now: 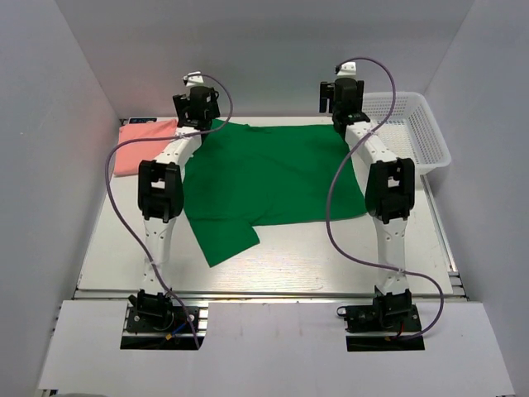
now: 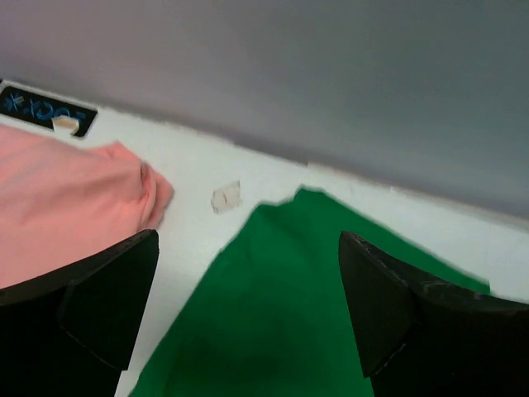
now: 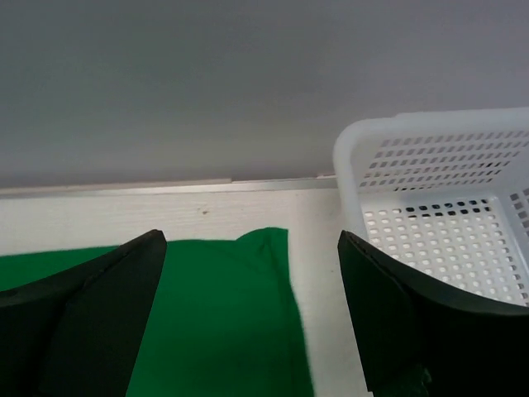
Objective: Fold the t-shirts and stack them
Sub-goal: Flatten out the tshirt
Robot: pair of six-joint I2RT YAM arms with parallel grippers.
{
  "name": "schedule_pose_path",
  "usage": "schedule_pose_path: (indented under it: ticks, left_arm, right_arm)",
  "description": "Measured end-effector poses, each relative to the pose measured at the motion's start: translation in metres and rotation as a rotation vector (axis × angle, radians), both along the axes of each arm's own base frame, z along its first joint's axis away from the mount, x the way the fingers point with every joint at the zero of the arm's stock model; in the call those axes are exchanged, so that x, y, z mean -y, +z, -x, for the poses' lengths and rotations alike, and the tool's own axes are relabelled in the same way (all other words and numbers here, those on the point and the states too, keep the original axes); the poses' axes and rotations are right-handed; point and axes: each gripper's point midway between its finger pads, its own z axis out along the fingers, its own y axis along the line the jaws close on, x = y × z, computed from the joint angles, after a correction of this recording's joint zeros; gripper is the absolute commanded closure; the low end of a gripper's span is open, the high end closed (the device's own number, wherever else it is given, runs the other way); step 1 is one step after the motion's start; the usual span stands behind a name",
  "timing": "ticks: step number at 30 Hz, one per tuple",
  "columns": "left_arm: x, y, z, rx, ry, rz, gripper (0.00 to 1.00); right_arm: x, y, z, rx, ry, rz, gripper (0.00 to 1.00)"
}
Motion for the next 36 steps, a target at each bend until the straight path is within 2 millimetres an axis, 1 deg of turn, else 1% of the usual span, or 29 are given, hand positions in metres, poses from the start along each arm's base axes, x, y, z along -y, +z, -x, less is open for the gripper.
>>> schedule_pose_path:
  ticks: [1, 2, 4, 6, 8, 9, 11, 13, 14, 15, 16, 17, 20, 22, 23, 24, 26, 28, 31, 33, 36]
  left_arm:
    - [0.001, -0.001, 0.006, -0.017, -0.017, 0.003, 0.00]
    - [0.003, -0.004, 0.013, -0.038, -0.038, 0.007, 0.00]
    - [0.009, -0.004, 0.033, -0.083, -0.083, 0.016, 0.00]
    - [0.015, 0.004, 0.052, -0.114, -0.126, 0.029, 0.00]
    - [0.024, 0.021, 0.074, -0.131, -0.178, 0.048, 0.00]
    - [0.029, 0.030, 0.086, -0.140, -0.203, 0.059, 0.00]
    - [0.038, 0.046, 0.116, -0.155, -0.251, 0.101, 0.00]
    - [0.045, 0.057, 0.148, -0.171, -0.292, 0.143, 0.00]
    - [0.049, 0.058, 0.168, -0.181, -0.314, 0.171, 0.00]
    - [0.050, 0.056, 0.187, -0.200, -0.328, 0.193, 0.00]
    - [0.051, 0.051, 0.207, -0.222, -0.342, 0.215, 0.00]
    - [0.051, 0.042, 0.229, -0.251, -0.357, 0.238, 0.00]
    - [0.054, 0.010, 0.286, -0.363, -0.383, 0.298, 0.00]
    - [0.058, -0.013, 0.317, -0.431, -0.398, 0.334, 0.00]
    - [0.060, -0.026, 0.337, -0.478, -0.406, 0.352, 0.00]
    - [0.062, -0.037, 0.354, -0.519, -0.415, 0.368, 0.00]
    - [0.065, -0.056, 0.387, -0.598, -0.425, 0.397, 0.00]
    - [0.067, -0.069, 0.414, -0.646, -0.432, 0.423, 0.00]
    - [0.066, -0.083, 0.451, -0.677, -0.436, 0.468, 0.00]
    - [0.068, -0.090, 0.469, -0.694, -0.441, 0.498, 0.00]
    - [0.072, -0.099, 0.483, -0.725, -0.449, 0.524, 0.00]
  right_arm:
    - [-0.003, 0.000, 0.003, -0.005, 0.019, -0.005, 0.10]
    - [-0.005, 0.000, 0.010, -0.022, 0.040, -0.010, 0.10]
    - [-0.010, 0.004, 0.026, -0.054, 0.082, -0.024, 0.10]
    - [-0.017, 0.021, 0.045, -0.071, 0.129, -0.052, 0.10]
    - [-0.024, 0.043, 0.065, -0.077, 0.166, -0.085, 0.10]
    - [-0.027, 0.057, 0.076, -0.068, 0.187, -0.106, 0.10]
    - [-0.033, 0.077, 0.106, -0.070, 0.224, -0.154, 0.10]
    - [-0.036, 0.084, 0.139, -0.086, 0.247, -0.203, 0.10]
    - [-0.037, 0.081, 0.155, -0.100, 0.256, -0.228, 0.10]
    - [-0.038, 0.074, 0.171, -0.122, 0.257, -0.252, 0.10]
    - [-0.037, 0.062, 0.190, -0.156, 0.257, -0.275, 0.10]
    - [-0.035, 0.043, 0.211, -0.204, 0.252, -0.295, 0.10]
    - [-0.026, -0.007, 0.259, -0.333, 0.206, -0.346, 0.10]
    - [-0.019, -0.035, 0.288, -0.401, 0.164, -0.381, 0.10]
    - [-0.014, -0.050, 0.307, -0.440, 0.143, -0.392, 0.10]
    - [-0.010, -0.060, 0.322, -0.463, 0.121, -0.410, 0.10]
    - [-0.003, -0.071, 0.345, -0.472, 0.086, -0.446, 0.10]
    - [0.004, -0.076, 0.364, -0.466, 0.049, -0.472, 0.10]
    - [0.013, -0.084, 0.380, -0.455, -0.006, -0.494, 0.10]
    - [0.020, -0.094, 0.387, -0.467, -0.057, -0.499, 0.10]
    - [0.030, -0.105, 0.394, -0.487, -0.124, -0.501, 0.10]
